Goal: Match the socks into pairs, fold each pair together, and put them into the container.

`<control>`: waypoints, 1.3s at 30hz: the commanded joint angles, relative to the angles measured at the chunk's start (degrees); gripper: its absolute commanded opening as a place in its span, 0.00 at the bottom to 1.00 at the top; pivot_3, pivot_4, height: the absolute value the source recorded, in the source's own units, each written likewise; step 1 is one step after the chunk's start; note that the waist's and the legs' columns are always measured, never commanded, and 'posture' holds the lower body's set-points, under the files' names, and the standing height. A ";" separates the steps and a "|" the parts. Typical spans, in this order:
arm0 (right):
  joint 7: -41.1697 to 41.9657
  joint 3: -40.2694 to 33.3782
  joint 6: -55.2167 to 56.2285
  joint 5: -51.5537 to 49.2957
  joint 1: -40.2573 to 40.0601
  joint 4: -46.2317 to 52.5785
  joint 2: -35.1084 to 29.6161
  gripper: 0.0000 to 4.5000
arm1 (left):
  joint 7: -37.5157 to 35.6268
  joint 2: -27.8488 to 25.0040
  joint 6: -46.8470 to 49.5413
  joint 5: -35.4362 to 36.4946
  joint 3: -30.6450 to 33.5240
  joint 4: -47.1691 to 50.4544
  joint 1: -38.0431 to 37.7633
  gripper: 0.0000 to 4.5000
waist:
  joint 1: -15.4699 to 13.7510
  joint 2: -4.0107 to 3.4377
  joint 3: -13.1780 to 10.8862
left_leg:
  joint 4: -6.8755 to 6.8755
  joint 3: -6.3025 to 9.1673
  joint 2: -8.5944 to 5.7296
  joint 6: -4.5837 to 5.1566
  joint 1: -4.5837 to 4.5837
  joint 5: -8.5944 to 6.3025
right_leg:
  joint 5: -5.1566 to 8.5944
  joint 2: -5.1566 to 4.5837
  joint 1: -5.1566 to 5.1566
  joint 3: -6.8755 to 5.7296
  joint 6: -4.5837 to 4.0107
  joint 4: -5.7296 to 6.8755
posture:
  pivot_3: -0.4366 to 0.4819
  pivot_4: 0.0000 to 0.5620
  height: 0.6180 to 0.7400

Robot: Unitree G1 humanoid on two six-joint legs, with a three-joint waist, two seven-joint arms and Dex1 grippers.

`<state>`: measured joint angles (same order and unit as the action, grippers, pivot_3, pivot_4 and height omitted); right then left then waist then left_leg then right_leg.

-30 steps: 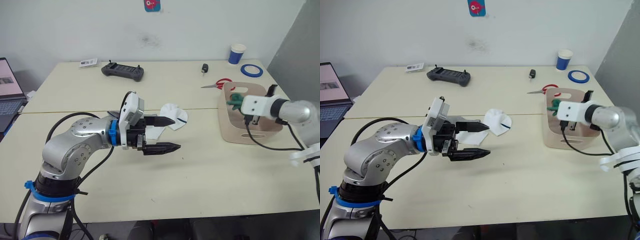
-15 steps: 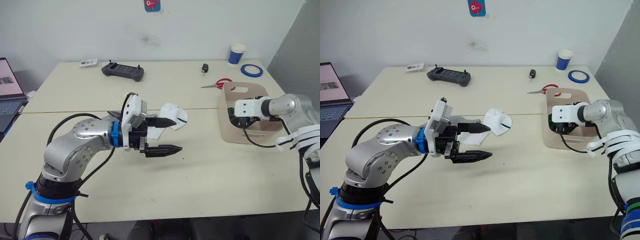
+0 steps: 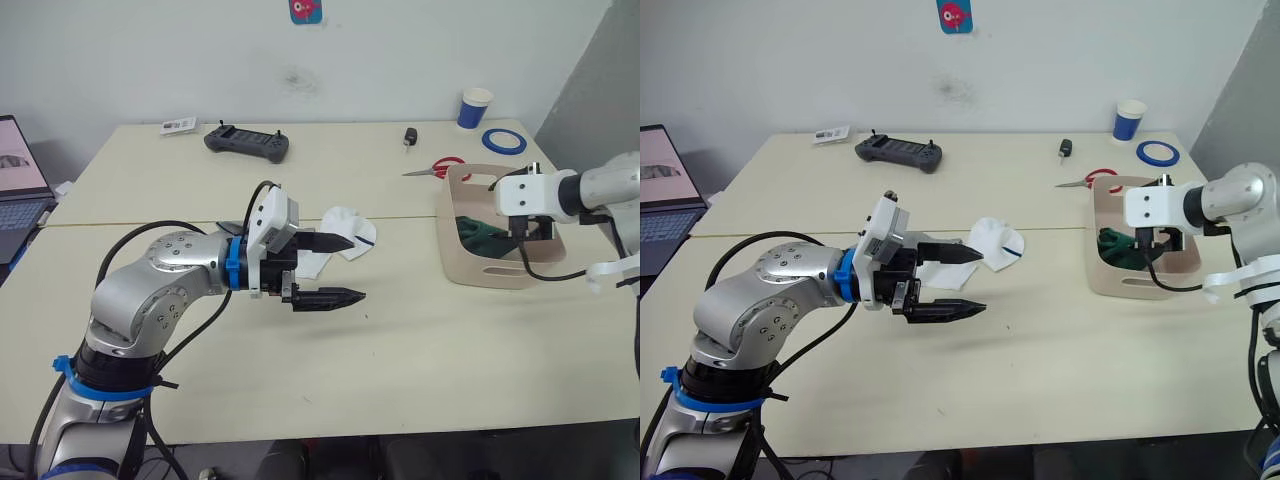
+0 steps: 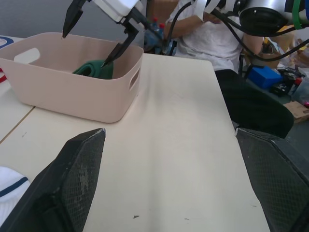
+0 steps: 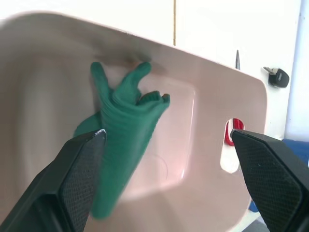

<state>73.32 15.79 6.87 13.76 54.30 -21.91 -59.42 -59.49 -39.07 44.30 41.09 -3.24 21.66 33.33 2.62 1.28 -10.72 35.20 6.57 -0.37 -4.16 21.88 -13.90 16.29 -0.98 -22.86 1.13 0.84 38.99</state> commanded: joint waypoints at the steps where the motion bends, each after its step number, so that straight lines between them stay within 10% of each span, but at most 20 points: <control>1: 5.48 -4.60 -3.61 -5.27 -2.33 8.96 -4.05 0.99 | -0.38 -0.63 -1.26 -0.40 0.59 0.57 0.13 1.00 | -0.10 0.00 0.00 | 0.00 0.00 0.00 0.00 0.00 0.00 | 0.00 0.00 0.00 0.00 0.00 0.00 | 0.48 0.27 1.00; 9: 1.26 -14.02 -17.13 -14.35 -3.34 19.84 -2.73 0.99 | -0.29 -2.88 -2.38 -1.69 2.91 0.13 -2.36 1.00 | 0.06 -0.02 -0.01 | 0.05 -0.01 0.04 0.01 -0.03 0.00 | -0.01 -0.05 0.00 0.01 0.06 0.04 | 0.48 0.27 1.00; 18: -16.25 -26.50 -35.86 -31.41 -20.82 44.53 14.31 0.99 | 6.16 -7.88 -6.71 -6.38 16.49 -1.24 -18.56 1.00 | -0.17 -0.02 0.00 | 0.27 0.12 0.17 0.11 0.03 -0.06 | -0.11 -0.07 0.05 -0.03 -0.08 0.06 | 0.48 0.27 1.00; 29: -28.41 -20.23 -34.19 -28.69 -49.31 58.23 23.32 0.99 | 7.89 -5.21 -18.17 -12.36 27.18 -8.55 -39.65 1.00 | -1.26 -0.07 -0.03 | 0.61 0.50 0.09 0.24 -0.05 -0.15 | 0.01 -0.19 0.53 -0.15 0.20 -0.02 | 0.48 0.27 1.00; 39: -28.10 -20.35 -35.79 -33.63 -54.99 61.00 22.31 0.99 | 6.33 -5.94 -19.13 -12.18 26.11 -7.04 -42.13 1.00 | -1.13 -0.07 -0.03 | 0.67 0.45 0.15 0.23 -0.10 -0.13 | -0.16 -0.16 0.60 -0.23 -0.10 -0.03 | 0.48 0.27 1.00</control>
<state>45.10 -3.33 -29.50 -18.87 -0.37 37.22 -36.43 -53.09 -43.73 25.75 28.73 22.25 12.93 -9.45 1.48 1.21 -10.75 35.85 7.02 -0.22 -3.93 21.78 -14.03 16.08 -1.13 -22.26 0.90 0.86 38.95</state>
